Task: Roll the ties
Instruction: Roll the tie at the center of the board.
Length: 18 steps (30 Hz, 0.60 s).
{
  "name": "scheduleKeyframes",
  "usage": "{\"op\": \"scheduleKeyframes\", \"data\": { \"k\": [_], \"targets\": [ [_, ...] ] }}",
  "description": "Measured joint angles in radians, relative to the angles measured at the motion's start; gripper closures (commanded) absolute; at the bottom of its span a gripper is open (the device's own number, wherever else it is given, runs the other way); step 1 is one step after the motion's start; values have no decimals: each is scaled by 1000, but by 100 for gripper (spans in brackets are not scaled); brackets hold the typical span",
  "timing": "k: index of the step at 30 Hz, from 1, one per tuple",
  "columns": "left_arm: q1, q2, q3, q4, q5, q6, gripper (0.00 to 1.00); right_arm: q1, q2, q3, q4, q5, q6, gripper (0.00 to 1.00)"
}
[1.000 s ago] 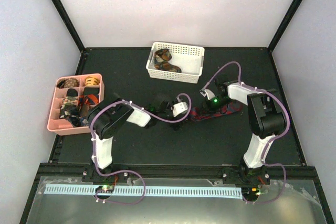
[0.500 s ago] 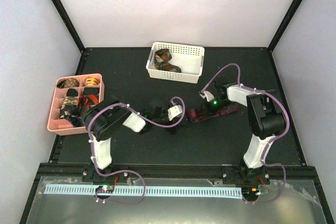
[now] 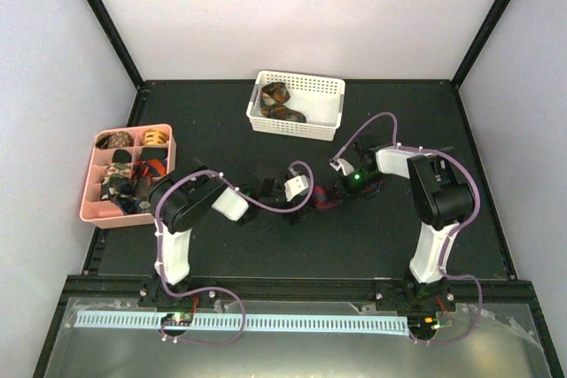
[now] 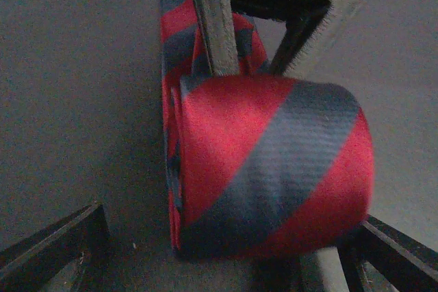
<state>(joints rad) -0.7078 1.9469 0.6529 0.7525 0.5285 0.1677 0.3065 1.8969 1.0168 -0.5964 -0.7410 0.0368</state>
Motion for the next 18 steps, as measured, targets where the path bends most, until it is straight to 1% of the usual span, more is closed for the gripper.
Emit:
{"op": "scheduleKeyframes", "data": {
  "k": [3, 7, 16, 18],
  "targets": [
    [-8, 33, 32, 23, -1, -17, 9, 0, -1, -1, 2, 0, 0, 98],
    [-37, 58, 58, 52, -8, -32, 16, 0, 1, 0, 2, 0, 0, 98],
    [-57, 109, 120, 45, -43, -50, 50, 0, 3, 4, -2, -2, 3, 98],
    [-62, 111, 129, 30, -49, -50, 55, 0, 3, 3, -1, -2, 5, 98]
  ]
}}
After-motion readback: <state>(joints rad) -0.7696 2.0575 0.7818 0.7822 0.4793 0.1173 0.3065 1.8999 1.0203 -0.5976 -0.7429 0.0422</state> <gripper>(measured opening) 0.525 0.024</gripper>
